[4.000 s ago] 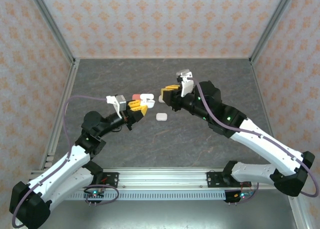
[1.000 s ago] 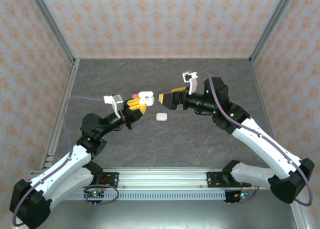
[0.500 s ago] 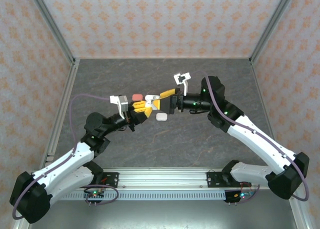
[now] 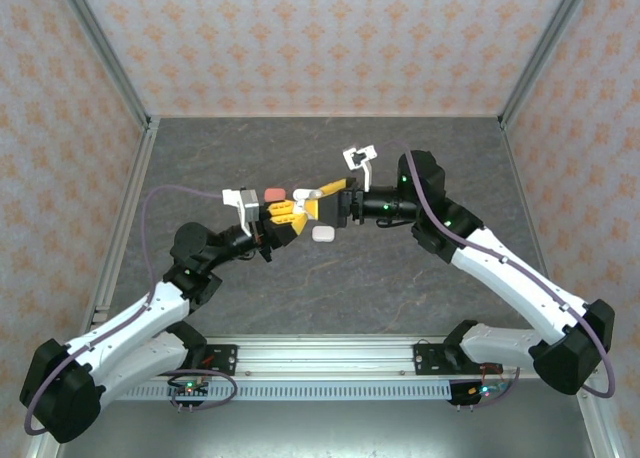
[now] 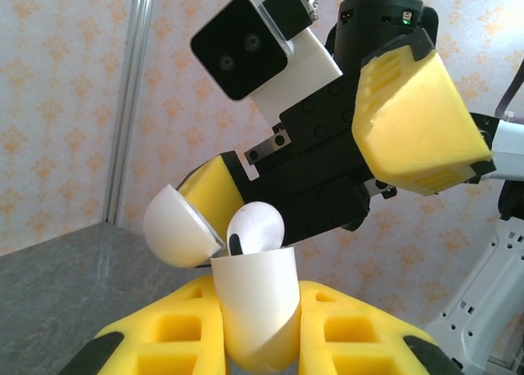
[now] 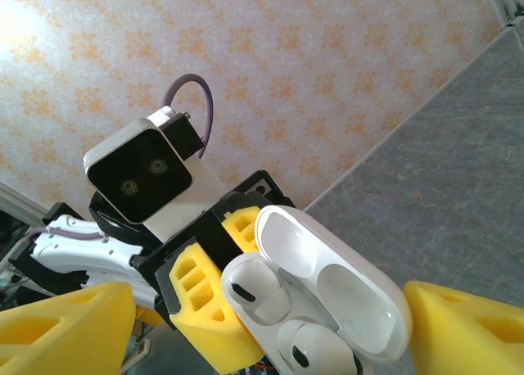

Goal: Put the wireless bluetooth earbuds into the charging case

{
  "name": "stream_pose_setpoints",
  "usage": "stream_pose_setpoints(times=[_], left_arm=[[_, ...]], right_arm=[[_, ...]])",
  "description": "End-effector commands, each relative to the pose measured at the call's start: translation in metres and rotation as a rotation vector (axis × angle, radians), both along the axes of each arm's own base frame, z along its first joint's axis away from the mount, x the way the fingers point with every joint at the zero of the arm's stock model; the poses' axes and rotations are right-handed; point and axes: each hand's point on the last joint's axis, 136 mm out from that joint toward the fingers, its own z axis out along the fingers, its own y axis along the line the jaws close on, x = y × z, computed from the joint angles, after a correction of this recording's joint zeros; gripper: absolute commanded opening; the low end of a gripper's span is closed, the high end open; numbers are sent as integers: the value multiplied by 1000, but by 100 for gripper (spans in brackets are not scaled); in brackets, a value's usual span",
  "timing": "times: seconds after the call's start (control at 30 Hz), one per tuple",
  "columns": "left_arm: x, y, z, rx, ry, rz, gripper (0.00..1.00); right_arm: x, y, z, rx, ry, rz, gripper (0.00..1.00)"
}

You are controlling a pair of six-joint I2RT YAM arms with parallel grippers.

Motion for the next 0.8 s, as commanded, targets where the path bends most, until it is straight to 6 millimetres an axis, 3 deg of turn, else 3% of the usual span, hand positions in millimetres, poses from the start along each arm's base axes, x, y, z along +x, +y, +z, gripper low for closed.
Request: stream_pose_setpoints(times=[0.0,0.5,0.63,0.77], left_arm=[[2,-1,13,-3,-42,11,0],[6,-1,9,6,-28,25,0],[13,0,2,32,14,60,0],[29,2,-22,113,120,126,0]], right_arm=[[-20,-7,35,65,-101,48,81],[-13,-18,17,-4,-100,-45,79],[8,-35,6,-103,-110,-211,81],[36,-66,-12,-214,-105,-447,86]])
